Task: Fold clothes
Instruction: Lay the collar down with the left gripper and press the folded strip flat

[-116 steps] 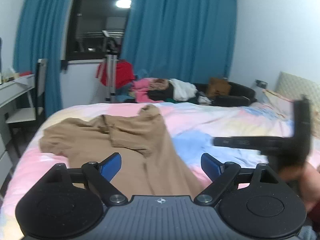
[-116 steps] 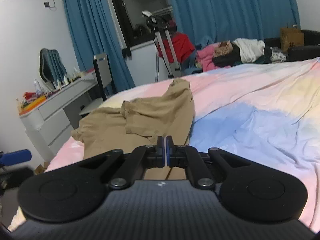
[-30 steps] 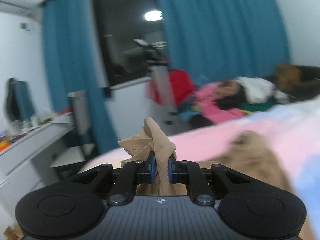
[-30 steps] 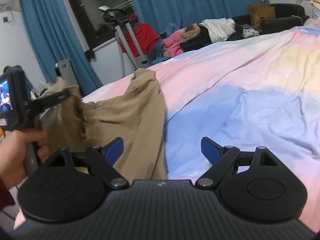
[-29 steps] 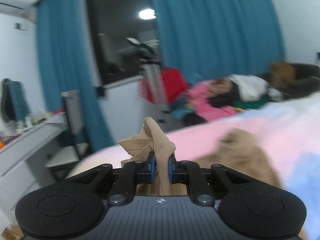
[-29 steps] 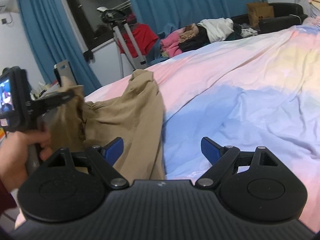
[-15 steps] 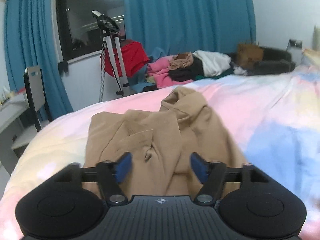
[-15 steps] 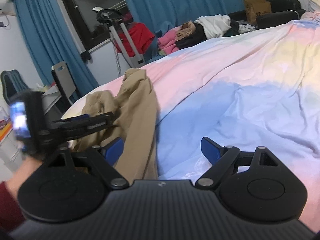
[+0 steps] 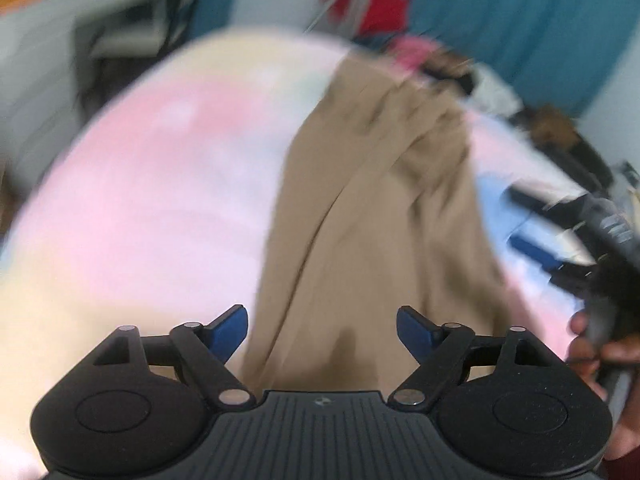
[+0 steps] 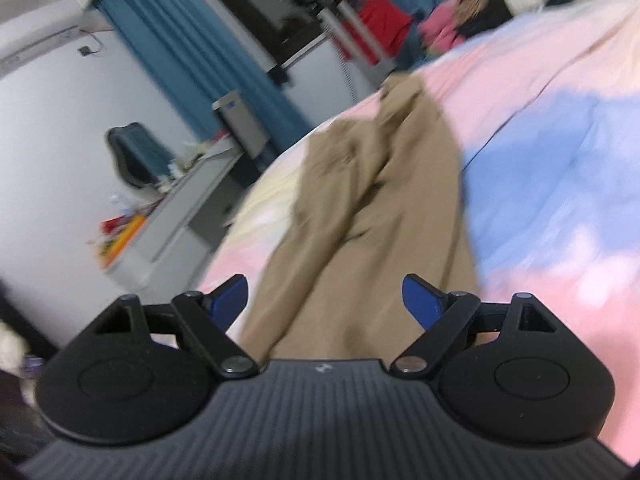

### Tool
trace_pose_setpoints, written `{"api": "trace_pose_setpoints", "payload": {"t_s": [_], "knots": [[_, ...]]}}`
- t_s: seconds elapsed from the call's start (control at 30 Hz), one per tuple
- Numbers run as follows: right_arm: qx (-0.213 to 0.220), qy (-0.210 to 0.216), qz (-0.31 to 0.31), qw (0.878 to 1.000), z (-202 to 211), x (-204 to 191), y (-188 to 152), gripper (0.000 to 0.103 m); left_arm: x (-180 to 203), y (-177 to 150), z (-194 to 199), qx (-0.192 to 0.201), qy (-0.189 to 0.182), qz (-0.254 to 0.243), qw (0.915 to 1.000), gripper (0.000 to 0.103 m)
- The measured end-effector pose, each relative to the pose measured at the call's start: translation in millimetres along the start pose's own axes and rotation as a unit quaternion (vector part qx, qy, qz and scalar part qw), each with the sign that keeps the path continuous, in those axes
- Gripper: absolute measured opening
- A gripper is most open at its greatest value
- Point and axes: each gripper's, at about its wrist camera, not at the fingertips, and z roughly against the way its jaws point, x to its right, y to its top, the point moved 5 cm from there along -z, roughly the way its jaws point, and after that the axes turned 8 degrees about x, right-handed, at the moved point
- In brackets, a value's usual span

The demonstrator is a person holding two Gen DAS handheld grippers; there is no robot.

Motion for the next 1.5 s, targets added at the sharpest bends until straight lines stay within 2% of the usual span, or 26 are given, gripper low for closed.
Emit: {"api": "trace_pose_setpoints", "payload": {"t_s": [0.07, 0.13, 0.2, 0.3, 0.33, 0.37, 0.4, 0.43, 0.57, 0.67, 0.7, 0.8, 0.93, 1.1, 1.2, 1.3, 1.4, 1.5], "knots": [[-0.024, 0.026, -0.024, 0.999, -1.1, -4.8, -11.8, 0.086, -12.9, -14.1, -1.8, -0.026, 0.024, 0.017, 0.9992, 0.065], [-0.041, 0.043, -0.043, 0.997, -1.9, -7.5, -20.4, 0.081, -18.8, -19.6, -1.6, -0.038, 0.040, 0.021, 0.9983, 0.063], [-0.041, 0.039, -0.050, 0.997, -2.5, -4.4, -20.9, 0.081, -20.3, -19.4, -1.1, -0.046, 0.059, 0.015, 0.9971, 0.061], [-0.040, 0.032, -0.059, 0.997, -3.4, 0.3, -21.7, 0.081, -21.7, -22.6, -1.8, -0.059, 0.083, -0.004, 0.9947, 0.049], [-0.040, 0.030, -0.062, 0.997, -3.7, 1.9, -22.0, 0.081, -21.8, -24.6, -0.6, -0.061, 0.088, -0.013, 0.9941, 0.040], [-0.040, 0.027, -0.066, 0.997, -4.0, 3.4, -22.2, 0.082, -19.8, -24.1, 1.0, -0.060, 0.085, -0.022, 0.9943, 0.026], [-0.040, 0.025, -0.069, 0.997, -4.3, 5.0, -22.5, 0.082, -15.7, -22.7, 3.5, -0.059, 0.080, -0.037, 0.9944, 0.017], [-0.040, 0.023, -0.072, 0.996, -4.6, 6.5, -22.8, 0.082, -11.3, -21.9, 7.3, -0.054, 0.081, -0.058, 0.9936, 0.004], [-0.048, 0.028, -0.091, 0.994, -6.5, 11.3, -25.3, 0.082, 19.9, -25.3, 30.9, -0.011, 0.066, -0.161, 0.9847, 0.002], [-0.062, 0.050, -0.116, 0.990, -12.4, 10.1, -29.0, 0.078, 43.7, -34.0, 41.2, -0.002, 0.021, -0.193, 0.9810, 0.002], [-0.070, 0.058, -0.124, 0.988, -15.4, 9.0, -31.3, 0.071, 49.7, -37.5, 41.9, -0.003, 0.009, -0.199, 0.9800, 0.002], [-0.100, 0.085, -0.140, 0.981, -25.8, 3.3, -41.2, 0.069, 63.8, -48.1, 38.0, -0.006, -0.015, -0.215, 0.9765, 0.002], [-0.142, 0.106, -0.118, 0.977, -38.1, -11.3, -57.7, 0.063, 62.3, -60.2, 26.2, -0.025, -0.027, -0.202, 0.9787, 0.002], [-0.155, 0.094, -0.096, 0.979, -49.7, -15.1, -69.5, 0.057, 57.5, -58.6, 27.5, -0.023, -0.035, -0.184, 0.9821, 0.001], [-0.133, 0.090, -0.112, 0.981, -56.8, -8.2, -59.7, 0.054, 52.5, -52.9, 38.4, -0.004, -0.059, -0.163, 0.9848, 0.001], [-0.106, 0.075, -0.125, 0.984, -65.0, 2.2, -51.1, 0.040, 46.6, -47.9, 55.5, 0.021, -0.097, -0.138, 0.9855, 0.001], [-0.114, 0.075, -0.148, 0.979, -73.8, 5.7, -52.9, 0.039, 41.2, -42.9, 74.4, 0.045, -0.132, -0.120, 0.9830, 0.000], [-0.135, 0.088, -0.154, 0.975, -78.8, 0.7, -57.4, 0.040, 38.9, -48.7, 95.4, 0.054, -0.146, -0.116, 0.9810, 0.000]]}}
